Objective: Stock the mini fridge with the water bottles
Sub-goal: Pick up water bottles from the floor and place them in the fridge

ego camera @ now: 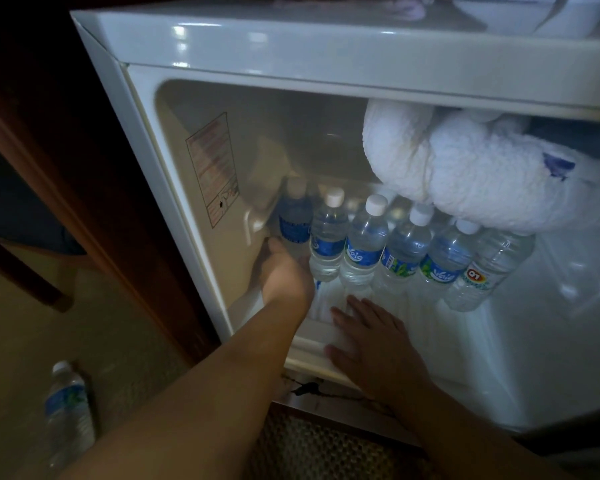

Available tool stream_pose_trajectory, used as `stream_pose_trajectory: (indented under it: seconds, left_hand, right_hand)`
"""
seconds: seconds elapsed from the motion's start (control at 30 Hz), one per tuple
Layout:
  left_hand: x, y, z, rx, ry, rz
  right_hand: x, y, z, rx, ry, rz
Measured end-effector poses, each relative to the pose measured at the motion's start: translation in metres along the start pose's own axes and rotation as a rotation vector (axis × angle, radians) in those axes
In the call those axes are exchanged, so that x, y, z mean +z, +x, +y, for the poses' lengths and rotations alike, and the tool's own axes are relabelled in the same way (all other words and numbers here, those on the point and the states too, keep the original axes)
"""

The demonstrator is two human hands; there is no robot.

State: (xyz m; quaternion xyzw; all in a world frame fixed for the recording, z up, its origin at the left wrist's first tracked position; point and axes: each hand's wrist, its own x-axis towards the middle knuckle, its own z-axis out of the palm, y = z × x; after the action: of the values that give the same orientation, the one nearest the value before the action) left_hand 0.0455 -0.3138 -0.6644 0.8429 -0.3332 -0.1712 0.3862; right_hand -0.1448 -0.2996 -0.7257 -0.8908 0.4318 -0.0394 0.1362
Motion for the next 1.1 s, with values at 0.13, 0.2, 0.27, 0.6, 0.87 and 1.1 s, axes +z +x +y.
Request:
stream_pose_trajectory:
  seconds: [0.13, 0.2, 0.27, 0.6, 0.87, 1.1]
  left_hand:
    - [-0.004, -0.001, -0.002, 0.007, -0.001, -0.008]
    - [-0.008, -0.009, -0.002, 0.012, 0.066, -0.014]
    - [-0.018, -0.023, -0.002, 0.028, 0.216, -0.029]
    - [-0.196, -0.121, -0.050, 0.368, 0.342, -0.538]
    - [-0.352, -0.188, -0.185, -0.049, 0.356, -0.032]
    - [-0.402, -0.197, -0.299, -0.546, 0.274, 0.418]
  right_hand:
    - [-0.004, 0.000, -0.002, 0.012, 0.002, -0.018]
    - [-0.005, -0.001, -0.003, 0.016, 0.017, -0.023]
    - [-0.007, -0.002, -0.004, 0.018, 0.033, -0.017]
    - [-0.001, 0.000, -0.006, 0.060, 0.053, 0.040]
    - [-0.015, -0.020, -0.126, -0.619, 0.166, 0.302]
    - [0.030, 0.005, -0.302, -0.728, 0.093, -0.297]
